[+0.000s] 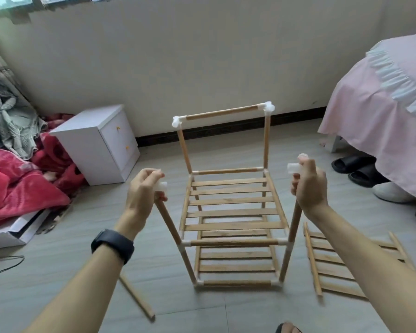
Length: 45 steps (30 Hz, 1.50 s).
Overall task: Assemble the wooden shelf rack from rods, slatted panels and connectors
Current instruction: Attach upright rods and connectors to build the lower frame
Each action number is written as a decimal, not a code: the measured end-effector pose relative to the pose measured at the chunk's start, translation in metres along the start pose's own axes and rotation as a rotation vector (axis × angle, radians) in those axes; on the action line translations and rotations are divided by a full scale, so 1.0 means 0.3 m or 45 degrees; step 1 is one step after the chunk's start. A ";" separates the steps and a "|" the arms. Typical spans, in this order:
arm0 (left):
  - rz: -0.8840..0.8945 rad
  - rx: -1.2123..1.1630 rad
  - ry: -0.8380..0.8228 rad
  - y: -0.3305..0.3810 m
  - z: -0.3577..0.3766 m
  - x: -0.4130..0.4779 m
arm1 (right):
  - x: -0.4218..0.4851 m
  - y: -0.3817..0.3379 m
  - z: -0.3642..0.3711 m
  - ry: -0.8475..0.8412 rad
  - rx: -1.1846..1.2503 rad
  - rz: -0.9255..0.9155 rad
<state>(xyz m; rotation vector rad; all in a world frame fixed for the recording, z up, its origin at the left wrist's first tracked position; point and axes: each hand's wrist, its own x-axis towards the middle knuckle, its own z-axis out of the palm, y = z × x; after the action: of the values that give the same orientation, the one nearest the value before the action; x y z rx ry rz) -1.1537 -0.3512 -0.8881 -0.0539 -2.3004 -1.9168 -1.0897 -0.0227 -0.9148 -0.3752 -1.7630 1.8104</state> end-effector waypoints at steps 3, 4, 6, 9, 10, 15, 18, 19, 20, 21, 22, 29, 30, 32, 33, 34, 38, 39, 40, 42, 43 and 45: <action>0.003 -0.124 0.087 -0.038 0.038 -0.027 | 0.054 0.010 0.028 0.117 0.012 0.036; 0.012 -0.127 0.138 -0.043 0.055 -0.030 | 0.066 0.015 0.035 0.118 0.034 0.034; 0.033 -0.124 0.236 -0.051 0.081 -0.034 | 0.081 0.034 0.037 0.099 0.068 0.009; 0.078 -0.120 0.282 -0.059 0.098 -0.036 | 0.093 0.059 0.028 0.060 0.121 -0.037; 0.086 -0.126 0.292 -0.067 0.101 -0.037 | 0.097 0.063 0.026 0.041 0.126 -0.043; 0.105 -0.145 0.315 -0.077 0.110 -0.039 | 0.117 0.055 0.016 -0.074 0.111 -0.038; 0.086 -0.142 0.311 -0.073 0.102 -0.039 | 0.120 0.045 0.003 -0.154 0.092 -0.034; 0.075 -0.141 0.300 -0.069 0.099 -0.039 | 0.123 0.043 -0.006 -0.188 0.082 -0.030; 0.061 -0.143 0.291 -0.063 0.096 -0.039 | 0.127 0.043 -0.015 -0.224 0.072 -0.025; 0.046 -0.144 0.284 -0.057 0.095 -0.038 | 0.131 0.043 -0.025 -0.257 0.060 -0.020; 0.033 -0.143 0.279 -0.051 0.094 -0.036 | 0.135 0.044 -0.031 -0.283 0.049 -0.018; -0.017 -0.097 0.165 -0.024 0.086 -0.059 | 0.098 0.022 -0.029 -0.227 -0.118 0.047; -0.023 -0.085 0.101 -0.027 0.076 -0.069 | 0.077 0.030 -0.029 -0.172 -0.215 0.028; -0.027 -0.061 0.020 -0.072 0.040 -0.092 | 0.025 0.086 -0.044 0.023 -0.412 -0.085; -0.044 -0.053 0.033 -0.118 0.012 -0.104 | -0.010 0.129 -0.055 0.157 -0.503 -0.138; -0.078 -0.025 0.071 -0.177 -0.022 -0.116 | -0.054 0.173 -0.063 0.265 -0.582 -0.149; -0.431 0.227 0.164 -0.486 -0.164 -0.187 | -0.248 0.328 0.009 -0.091 -0.875 -0.221; -0.537 0.297 0.154 -0.572 -0.194 -0.210 | -0.283 0.359 0.047 -0.252 -0.954 -0.284; -0.632 0.377 0.127 -0.651 -0.218 -0.232 | -0.310 0.381 0.095 -0.402 -1.027 -0.344; -0.800 0.541 0.014 -0.787 -0.246 -0.280 | -0.326 0.420 0.200 -0.704 -1.263 -0.443; -0.869 0.610 -0.052 -0.845 -0.250 -0.303 | -0.321 0.438 0.254 -0.859 -1.421 -0.447; -0.965 0.727 -0.171 -0.941 -0.248 -0.339 | -0.301 0.469 0.358 -1.108 -1.634 -0.428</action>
<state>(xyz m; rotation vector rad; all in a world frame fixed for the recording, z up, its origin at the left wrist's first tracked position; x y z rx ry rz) -1.0807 -0.4697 -1.1642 0.8854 -3.1641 -1.3941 -1.1088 -0.1567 -1.0603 0.3199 -3.1751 0.3411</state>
